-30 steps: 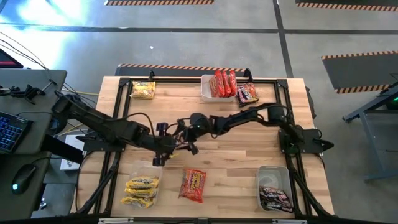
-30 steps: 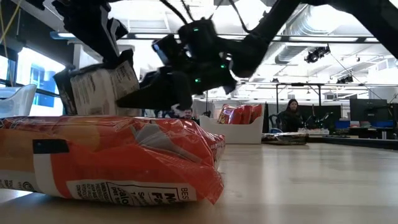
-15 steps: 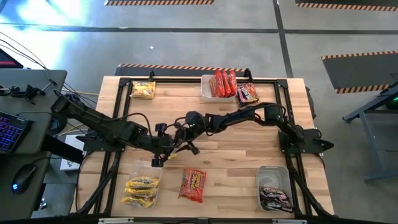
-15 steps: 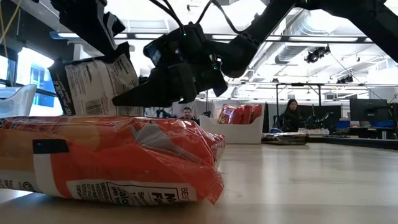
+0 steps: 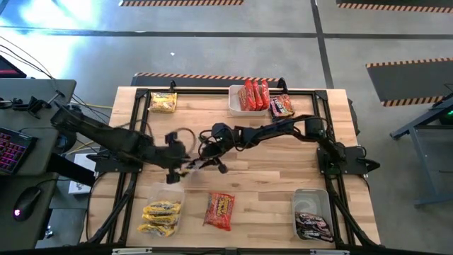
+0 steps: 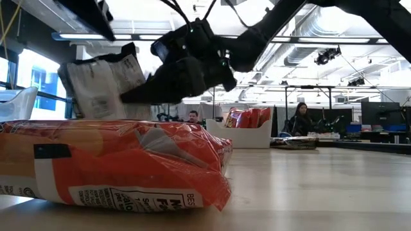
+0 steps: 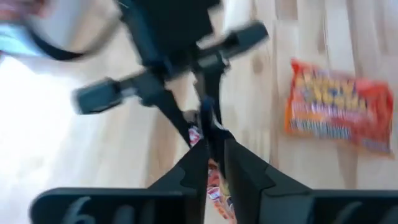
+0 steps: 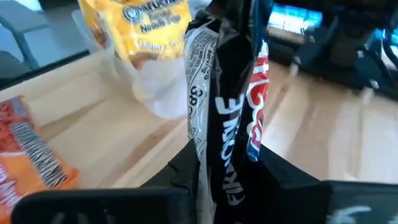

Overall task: Sort Maruchan noodles
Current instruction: Put the black noodle pack into the gray bin

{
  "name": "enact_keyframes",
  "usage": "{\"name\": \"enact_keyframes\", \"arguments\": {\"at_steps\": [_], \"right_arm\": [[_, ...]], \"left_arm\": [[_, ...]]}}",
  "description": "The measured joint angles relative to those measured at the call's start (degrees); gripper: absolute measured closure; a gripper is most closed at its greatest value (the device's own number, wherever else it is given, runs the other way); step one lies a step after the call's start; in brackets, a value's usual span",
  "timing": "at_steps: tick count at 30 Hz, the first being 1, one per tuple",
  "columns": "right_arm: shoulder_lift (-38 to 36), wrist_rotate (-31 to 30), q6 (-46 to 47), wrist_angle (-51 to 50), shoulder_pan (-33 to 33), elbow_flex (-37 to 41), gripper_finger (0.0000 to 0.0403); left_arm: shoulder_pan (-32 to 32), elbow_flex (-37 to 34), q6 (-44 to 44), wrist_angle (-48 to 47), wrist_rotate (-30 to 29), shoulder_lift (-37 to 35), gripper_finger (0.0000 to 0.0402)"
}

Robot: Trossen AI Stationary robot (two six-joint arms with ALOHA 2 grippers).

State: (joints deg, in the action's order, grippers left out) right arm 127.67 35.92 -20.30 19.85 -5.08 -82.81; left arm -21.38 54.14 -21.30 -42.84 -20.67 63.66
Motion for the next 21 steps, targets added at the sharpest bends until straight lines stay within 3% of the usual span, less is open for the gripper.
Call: {"name": "enact_keyframes", "arguments": {"at_steps": [4,8,16,21], "right_arm": [[-4.0,-4.3,0.0,-7.2,-0.3,0.0,0.0326],[-10.3,-9.8,-1.5,-20.8,-0.1,0.0,0.0325],[-24.7,-25.4,6.9,-53.9,3.5,0.0,0.0325],[-33.1,-30.0,20.9,-72.0,9.0,0.0,0.0325]], "left_arm": [[-1.7,-3.6,2.3,5.8,-7.5,-7.1,0.0336],[-1.2,-14.9,9.1,24.4,-8.5,-14.0,0.0336],[5.1,-36.1,23.0,72.0,-2.7,-17.9,0.0366],[9.6,-40.2,23.9,82.0,1.3,-17.6,0.0381]]}}
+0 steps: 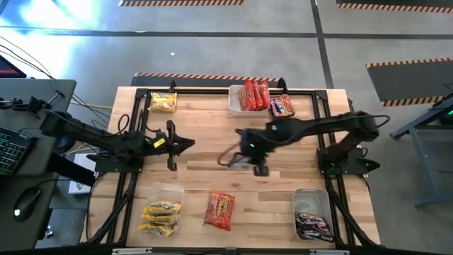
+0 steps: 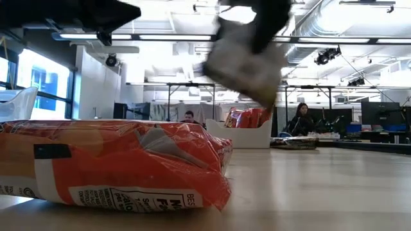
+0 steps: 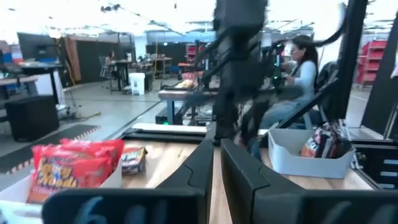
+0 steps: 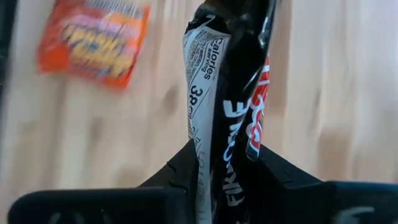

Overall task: Sort Maruchan noodles
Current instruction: Put the black noodle pack into the gray bin

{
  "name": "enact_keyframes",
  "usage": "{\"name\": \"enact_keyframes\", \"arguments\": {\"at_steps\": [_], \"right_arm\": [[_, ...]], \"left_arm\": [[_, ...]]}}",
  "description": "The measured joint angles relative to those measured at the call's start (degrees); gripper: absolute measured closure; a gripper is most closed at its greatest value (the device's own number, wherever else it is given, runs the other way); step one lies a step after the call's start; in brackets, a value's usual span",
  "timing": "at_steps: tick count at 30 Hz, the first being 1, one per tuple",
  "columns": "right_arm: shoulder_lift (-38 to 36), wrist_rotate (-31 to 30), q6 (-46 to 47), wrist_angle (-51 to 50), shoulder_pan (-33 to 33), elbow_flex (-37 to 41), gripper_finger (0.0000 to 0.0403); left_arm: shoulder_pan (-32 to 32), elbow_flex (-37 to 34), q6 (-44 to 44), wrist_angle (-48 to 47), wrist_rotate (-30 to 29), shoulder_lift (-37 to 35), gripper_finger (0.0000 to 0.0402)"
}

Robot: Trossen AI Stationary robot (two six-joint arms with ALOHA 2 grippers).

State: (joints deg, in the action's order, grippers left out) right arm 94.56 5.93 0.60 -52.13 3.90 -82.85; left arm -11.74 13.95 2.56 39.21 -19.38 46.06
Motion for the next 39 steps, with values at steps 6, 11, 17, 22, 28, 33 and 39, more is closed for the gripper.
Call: {"name": "enact_keyframes", "arguments": {"at_steps": [6,11,17,22,28,33,39], "right_arm": [[-8.3,-2.4,25.0,-18.0,9.7,0.0,0.0325],[-11.5,-1.6,46.2,-29.8,21.4,0.0,0.0325],[-10.5,3.8,65.5,-31.1,34.9,0.5,0.0324],[-7.1,3.9,71.4,-30.1,42.0,0.5,0.0324],[-1.7,3.1,68.8,-31.0,45.5,0.5,0.0324],[0.8,0.5,66.8,-30.5,45.8,0.5,0.0324],[2.0,0.1,66.5,-29.3,47.0,0.5,0.0324]], "left_arm": [[2.2,-0.1,-0.9,-0.6,0.9,1.6,0.0387],[2.4,-0.1,-1.9,-0.2,1.0,3.7,0.0387],[2.4,-0.1,-1.9,-0.4,0.9,5.5,0.0387],[2.4,-0.1,-2.4,-0.3,0.9,5.9,0.0387],[2.4,-0.1,-3.0,-0.2,0.9,5.9,0.0387],[2.4,-0.1,-3.4,0.2,0.8,5.9,0.0387],[2.4,-0.1,-3.6,0.6,0.8,5.9,0.0387]]}}
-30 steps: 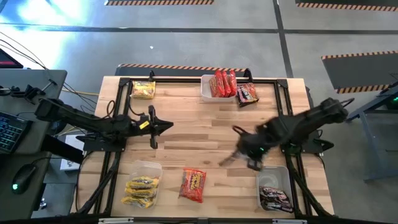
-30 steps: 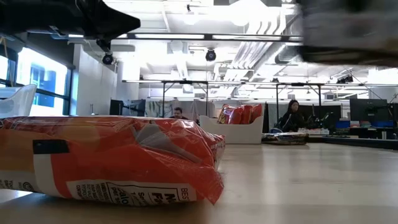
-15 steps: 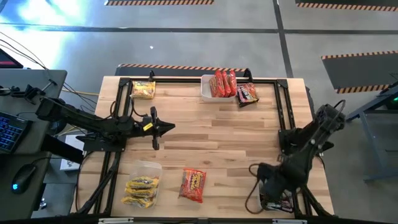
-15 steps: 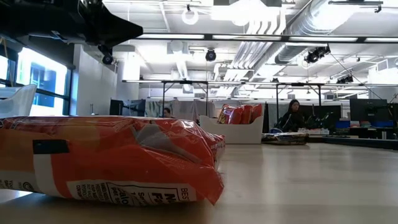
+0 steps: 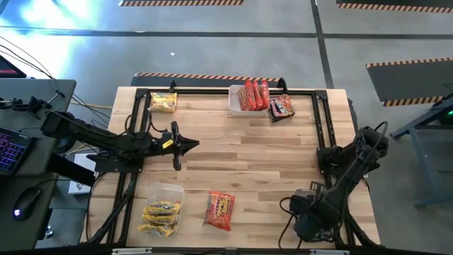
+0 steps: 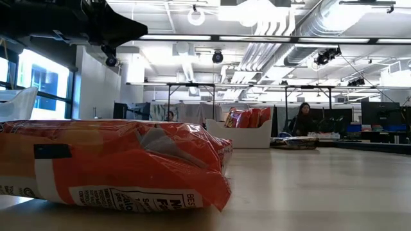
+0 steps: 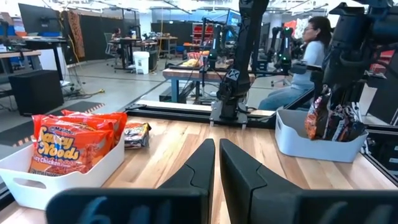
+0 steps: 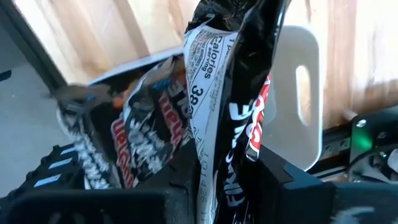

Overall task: Sort Maruchan noodles
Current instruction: Put the black noodle pack into the gray bin

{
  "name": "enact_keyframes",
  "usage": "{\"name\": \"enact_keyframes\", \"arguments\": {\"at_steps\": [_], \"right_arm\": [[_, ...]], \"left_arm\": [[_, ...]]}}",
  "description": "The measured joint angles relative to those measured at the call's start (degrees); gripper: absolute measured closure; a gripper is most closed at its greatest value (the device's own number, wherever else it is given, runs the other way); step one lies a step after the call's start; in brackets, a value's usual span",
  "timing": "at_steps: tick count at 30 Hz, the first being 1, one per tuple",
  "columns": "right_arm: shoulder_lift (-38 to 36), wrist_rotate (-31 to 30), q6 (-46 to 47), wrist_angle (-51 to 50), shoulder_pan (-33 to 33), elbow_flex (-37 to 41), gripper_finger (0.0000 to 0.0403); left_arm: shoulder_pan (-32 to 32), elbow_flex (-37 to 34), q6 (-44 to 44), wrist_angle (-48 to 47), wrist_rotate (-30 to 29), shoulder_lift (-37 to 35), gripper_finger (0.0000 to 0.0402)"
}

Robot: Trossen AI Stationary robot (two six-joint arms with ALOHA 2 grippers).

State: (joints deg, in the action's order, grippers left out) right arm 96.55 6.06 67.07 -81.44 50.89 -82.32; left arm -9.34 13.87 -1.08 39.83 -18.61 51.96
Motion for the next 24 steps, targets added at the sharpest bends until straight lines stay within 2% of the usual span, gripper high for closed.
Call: {"name": "enact_keyframes", "arguments": {"at_steps": [7,18,24], "right_arm": [[-0.1,0.0,2.6,0.9,3.6,0.7,0.0324],[-0.1,0.5,-0.5,11.8,4.6,10.6,0.0324],[-0.2,2.8,-2.8,16.2,4.6,14.6,0.0323]], "left_arm": [[0.0,0.0,-0.2,0.0,0.0,0.0,0.0387],[0.0,0.0,-0.4,0.7,0.0,0.0,0.0387],[0.0,0.0,-0.4,0.8,0.0,0.0,0.0387]]}}
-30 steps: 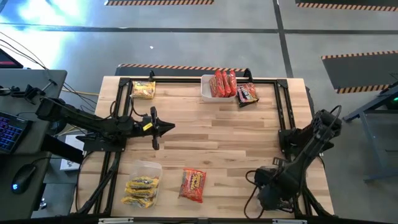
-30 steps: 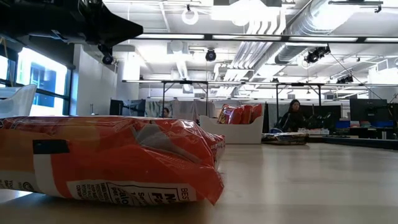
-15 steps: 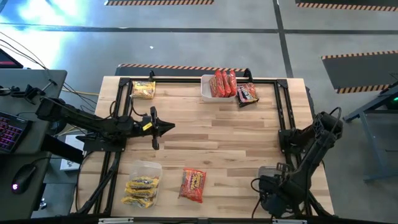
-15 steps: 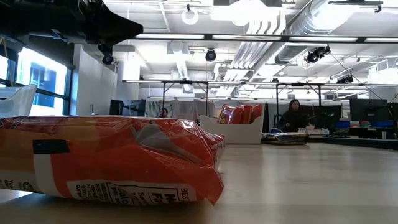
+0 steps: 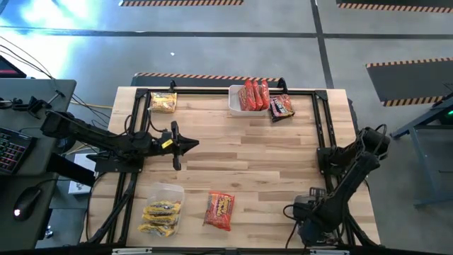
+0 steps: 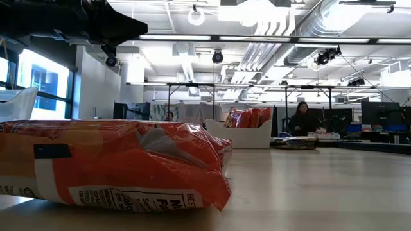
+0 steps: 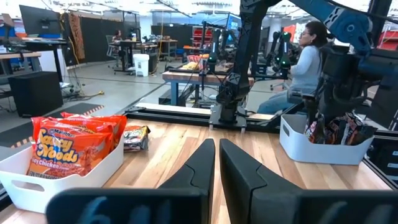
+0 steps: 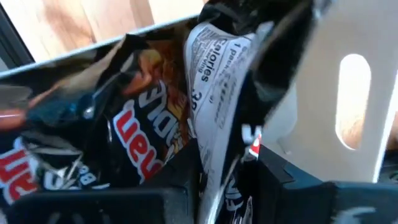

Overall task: Sort Maruchan noodles
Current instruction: Put the black noodle pack into the gray bin, then adjust the gray bin on the table

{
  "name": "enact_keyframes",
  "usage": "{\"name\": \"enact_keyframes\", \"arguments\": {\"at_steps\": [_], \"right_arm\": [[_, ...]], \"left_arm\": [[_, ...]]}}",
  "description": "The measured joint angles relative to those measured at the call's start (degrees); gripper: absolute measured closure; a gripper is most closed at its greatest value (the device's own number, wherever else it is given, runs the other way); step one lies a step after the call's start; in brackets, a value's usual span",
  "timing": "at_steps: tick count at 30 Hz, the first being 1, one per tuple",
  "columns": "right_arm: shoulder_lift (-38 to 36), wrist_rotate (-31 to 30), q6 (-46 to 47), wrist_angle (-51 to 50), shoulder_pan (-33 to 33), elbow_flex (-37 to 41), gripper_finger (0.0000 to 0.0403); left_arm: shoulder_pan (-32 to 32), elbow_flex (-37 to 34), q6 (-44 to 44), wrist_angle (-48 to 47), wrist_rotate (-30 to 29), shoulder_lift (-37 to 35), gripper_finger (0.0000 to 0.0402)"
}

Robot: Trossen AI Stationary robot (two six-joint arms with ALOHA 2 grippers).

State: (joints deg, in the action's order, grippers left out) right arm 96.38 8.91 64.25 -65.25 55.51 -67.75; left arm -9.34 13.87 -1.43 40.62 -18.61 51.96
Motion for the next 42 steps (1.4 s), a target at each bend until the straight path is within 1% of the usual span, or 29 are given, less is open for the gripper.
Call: {"name": "enact_keyframes", "arguments": {"at_steps": [4,9,13,16,20,24,28,29,33,35,38,39,40,42], "right_arm": [[0.0,1.2,-1.3,0.0,-0.5,0.3,0.0303],[0.0,4.6,-1.3,-0.2,-1.7,0.4,0.0250],[0.0,9.5,-2.0,-0.1,-2.3,-0.1,0.0212],[0.0,12.7,-3.7,-0.4,-2.3,-2.1,0.0199],[0.0,13.9,-2.7,-3.5,-2.3,-5.3,0.0200],[-0.3,14.2,-0.9,-6.6,-2.5,-7.9,0.0212],[-2.0,13.5,2.4,-10.1,-3.9,-9.1,0.0237],[-2.7,11.8,2.9,-10.7,-4.4,-9.1,0.0246],[-5.0,1.6,1.9,-12.6,-7.3,-8.7,0.0295],[-5.6,-0.2,-0.9,-13.4,-9.1,-6.7,0.0327],[-5.8,-0.5,-6.2,-10.1,-11.6,-1.5,0.0383],[-5.8,0.0,-7.7,-7.6,-12.3,0.5,0.0393],[-5.8,0.3,-8.8,-4.7,-12.9,2.5,0.0395],[-5.8,0.3,-9.7,1.3,-13.9,6.3,0.0386]], "left_arm": [[0.0,0.0,0.0,0.0,0.0,0.0,0.0387],[0.0,0.0,0.0,0.0,0.0,0.0,0.0387],[0.0,0.0,0.0,0.0,0.0,0.0,0.0387],[0.0,0.0,0.1,0.0,0.0,0.0,0.0387],[0.0,0.0,0.1,0.0,0.0,0.0,0.0387],[0.0,0.0,0.0,0.0,0.0,0.0,0.0387],[0.0,0.0,0.0,0.0,0.0,0.0,0.0387],[0.0,0.0,0.0,0.0,0.0,0.0,0.0387],[0.0,0.0,0.0,-0.1,0.0,0.0,0.0387],[0.0,0.0,0.0,-0.3,0.0,0.0,0.0387],[0.0,0.0,-0.9,-0.5,0.0,0.0,0.0387],[0.0,0.0,-0.9,-0.5,0.0,0.0,0.0387],[0.0,0.0,-0.9,-0.5,0.0,0.0,0.0387],[0.0,0.0,-0.9,-0.5,0.0,0.0,0.0387]]}}
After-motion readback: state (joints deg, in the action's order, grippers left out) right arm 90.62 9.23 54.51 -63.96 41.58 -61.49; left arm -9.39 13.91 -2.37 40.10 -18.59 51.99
